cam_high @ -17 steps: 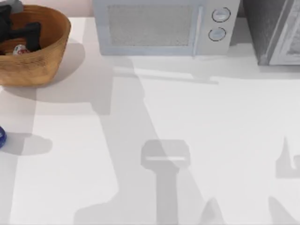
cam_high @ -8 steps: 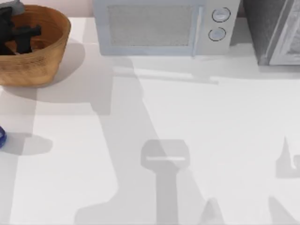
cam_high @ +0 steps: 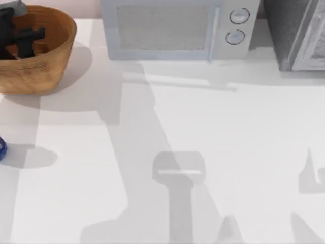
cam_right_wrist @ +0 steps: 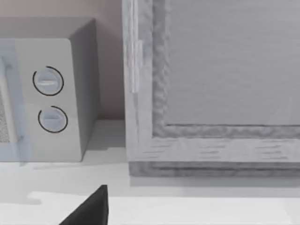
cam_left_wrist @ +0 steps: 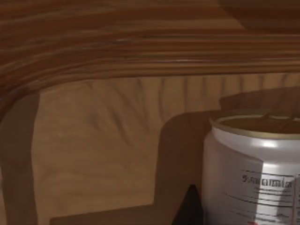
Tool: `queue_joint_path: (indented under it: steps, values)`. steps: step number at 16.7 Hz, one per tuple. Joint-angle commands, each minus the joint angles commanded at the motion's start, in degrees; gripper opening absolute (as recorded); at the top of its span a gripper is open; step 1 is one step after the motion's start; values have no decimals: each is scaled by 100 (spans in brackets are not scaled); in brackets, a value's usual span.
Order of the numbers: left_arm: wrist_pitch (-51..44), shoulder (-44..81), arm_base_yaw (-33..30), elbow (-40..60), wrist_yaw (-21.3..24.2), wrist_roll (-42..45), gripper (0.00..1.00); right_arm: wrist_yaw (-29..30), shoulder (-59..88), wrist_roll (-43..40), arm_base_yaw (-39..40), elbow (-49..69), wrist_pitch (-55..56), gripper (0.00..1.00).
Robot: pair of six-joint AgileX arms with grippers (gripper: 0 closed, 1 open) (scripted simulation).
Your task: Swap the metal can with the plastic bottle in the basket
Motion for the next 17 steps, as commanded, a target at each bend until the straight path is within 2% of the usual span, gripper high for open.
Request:
queue_joint_path:
  steps: [5,9,13,17]
  values:
    - [-2,-419,-39,-231,14,-3,0,0,0,0,0,0,0,100]
    - [480,-1002,-45,-629,-83,-4,0,0,0,0,0,0,0,100]
    - [1270,-2370,-103,-1567,-244,-20,0,0,0,0,0,0,0,100]
    - [2017,-4283,-173,-3067,-428,-66,0,0,0,0,0,0,0,100]
